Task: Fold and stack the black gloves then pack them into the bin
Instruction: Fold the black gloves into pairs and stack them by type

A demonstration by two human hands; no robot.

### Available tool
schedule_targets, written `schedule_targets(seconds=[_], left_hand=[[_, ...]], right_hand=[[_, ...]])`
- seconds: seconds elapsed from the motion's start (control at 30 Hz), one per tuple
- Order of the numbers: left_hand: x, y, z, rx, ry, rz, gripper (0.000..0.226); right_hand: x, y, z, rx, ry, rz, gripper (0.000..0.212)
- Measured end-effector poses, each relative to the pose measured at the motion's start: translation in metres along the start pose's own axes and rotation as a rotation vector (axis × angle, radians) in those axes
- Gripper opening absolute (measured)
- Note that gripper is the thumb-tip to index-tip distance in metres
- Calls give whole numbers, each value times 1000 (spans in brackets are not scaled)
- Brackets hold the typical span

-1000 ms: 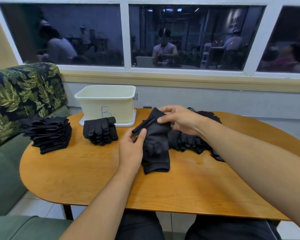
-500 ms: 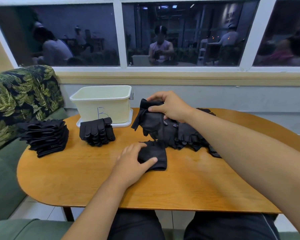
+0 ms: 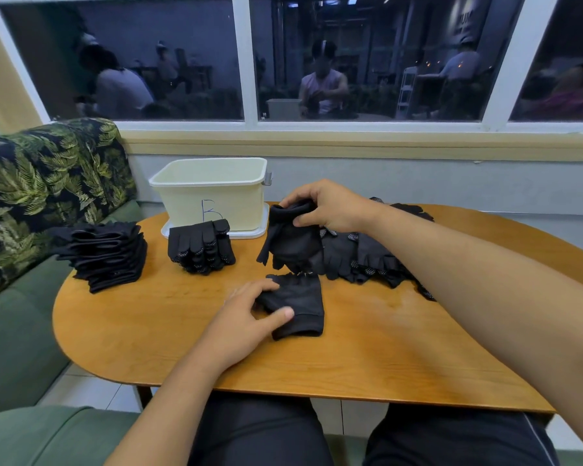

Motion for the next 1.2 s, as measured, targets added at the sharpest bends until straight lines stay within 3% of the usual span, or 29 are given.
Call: schedule_targets(seconds=[0.1,0.17,0.57,0.83,1.03,1.2], left_hand=[[0,-5,-15,-231,191,-52,26],[-1,-6,-21,-281,267,-78,19],[-1,-5,-20,-59,333,-70,18],[4,-4,-11,54,230,-31,41],[0,-1,-17,32,329,34,26],[1,-2,-20,39,364,15,31]], right_hand=[[2,-2,3,-11,15,2,38],[1,-4,3,-20,44,-8,38],[-93,-1,69,54,209,18,38],[-130,0,116,-66,94,-26,54],[-137,0,131,-217,35,-49,47],[-138,-2,133,-236,35,-48,48]])
Point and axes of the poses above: each hand's wrist, its own x-axis towards the middle knuckle, its own z-axis out of the palm, y = z × x, the point moved 7 cm from there along x, towards the middle knuckle, and after that the axes turned 13 degrees about -x, right-handed, at the moved point
